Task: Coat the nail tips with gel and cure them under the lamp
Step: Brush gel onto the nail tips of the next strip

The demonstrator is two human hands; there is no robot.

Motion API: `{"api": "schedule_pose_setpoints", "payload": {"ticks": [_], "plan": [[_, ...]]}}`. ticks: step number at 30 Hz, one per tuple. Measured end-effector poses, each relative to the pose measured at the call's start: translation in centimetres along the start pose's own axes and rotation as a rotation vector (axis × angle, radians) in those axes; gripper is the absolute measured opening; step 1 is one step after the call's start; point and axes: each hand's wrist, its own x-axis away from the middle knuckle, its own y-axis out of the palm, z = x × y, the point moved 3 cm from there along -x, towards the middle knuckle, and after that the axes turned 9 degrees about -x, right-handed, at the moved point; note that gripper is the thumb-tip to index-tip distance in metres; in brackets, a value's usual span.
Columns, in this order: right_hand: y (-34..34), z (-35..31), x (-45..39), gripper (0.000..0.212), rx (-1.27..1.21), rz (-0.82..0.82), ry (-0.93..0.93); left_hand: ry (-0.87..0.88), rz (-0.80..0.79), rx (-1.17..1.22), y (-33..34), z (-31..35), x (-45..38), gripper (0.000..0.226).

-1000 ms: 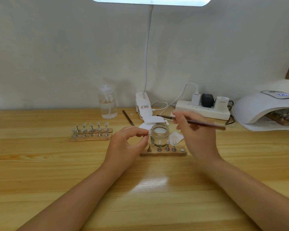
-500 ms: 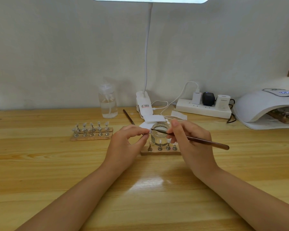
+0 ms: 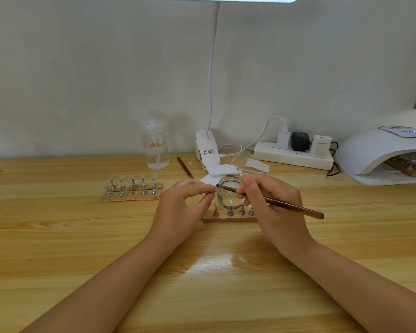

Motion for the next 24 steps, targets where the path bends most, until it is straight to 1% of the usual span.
{"api": "schedule_pose_setpoints", "payload": {"ticks": [8, 15, 19, 21, 24], "plan": [[-0.04, 0.07, 0.11, 0.024, -0.013, 0.003, 0.002, -0.012, -0.01, 0.011, 0.01, -0.12, 0.06, 0.019], [-0.16, -0.03, 0.27, 0.028, -0.083, 0.002, 0.026, -0.007, -0.009, 0.009, 0.01, -0.2, 0.04, 0.02], [-0.35, 0.11, 0.25, 0.033, -0.124, 0.054, 0.073, -0.007, -0.001, 0.019, 0.06, -0.33, 0.0, 0.018], [-0.36, 0.19, 0.15, 0.031, -0.099, 0.07, 0.072, -0.007, -0.002, 0.024, 0.09, -0.36, 0.01, 0.017], [-0.15, 0.2, 0.06, 0.027, -0.071, 0.05, 0.077, -0.004, -0.004, 0.029, 0.12, -0.38, 0.01, 0.017]]}}
